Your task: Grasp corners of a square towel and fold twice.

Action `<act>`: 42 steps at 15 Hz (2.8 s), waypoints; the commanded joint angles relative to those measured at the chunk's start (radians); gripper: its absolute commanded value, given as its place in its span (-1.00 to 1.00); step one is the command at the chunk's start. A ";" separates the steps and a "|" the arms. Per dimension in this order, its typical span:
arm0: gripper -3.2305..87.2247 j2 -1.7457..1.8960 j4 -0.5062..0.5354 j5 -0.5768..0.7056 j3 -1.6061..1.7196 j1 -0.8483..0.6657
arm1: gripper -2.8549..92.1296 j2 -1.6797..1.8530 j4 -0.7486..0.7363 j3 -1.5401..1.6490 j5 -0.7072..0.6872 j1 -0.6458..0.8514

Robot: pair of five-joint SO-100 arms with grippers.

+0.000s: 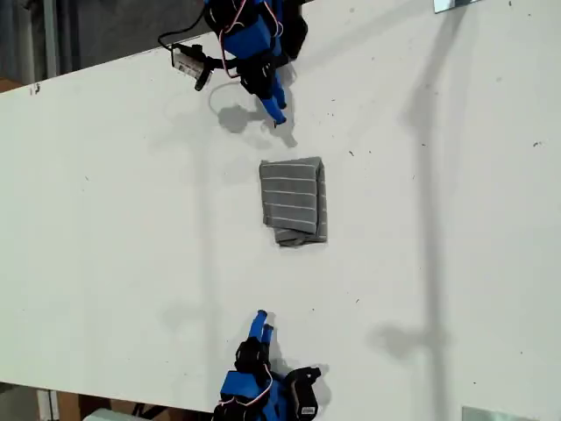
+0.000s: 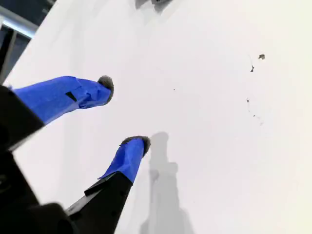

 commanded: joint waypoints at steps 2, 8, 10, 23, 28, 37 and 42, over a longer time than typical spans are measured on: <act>-0.52 0.002 -0.029 0.003 0.043 0.002 | -0.54 0.000 0.014 -0.020 -0.014 -0.009; -0.54 0.002 -0.046 0.402 0.051 0.008 | -0.54 0.000 0.051 -0.026 -0.198 0.044; -0.54 0.002 -0.046 0.400 0.052 0.008 | -0.54 0.000 0.051 -0.026 -0.198 0.044; -0.55 0.002 -0.046 0.400 0.052 0.006 | -0.54 0.000 0.051 -0.028 -0.198 0.044; -0.55 0.002 -0.046 0.400 0.052 0.006 | -0.54 0.000 0.051 -0.028 -0.198 0.044; -0.55 0.002 -0.046 0.400 0.052 0.006 | -0.54 0.000 0.051 -0.028 -0.198 0.044; -0.55 0.002 -0.046 0.400 0.052 0.006 | -0.54 0.000 0.051 -0.028 -0.198 0.044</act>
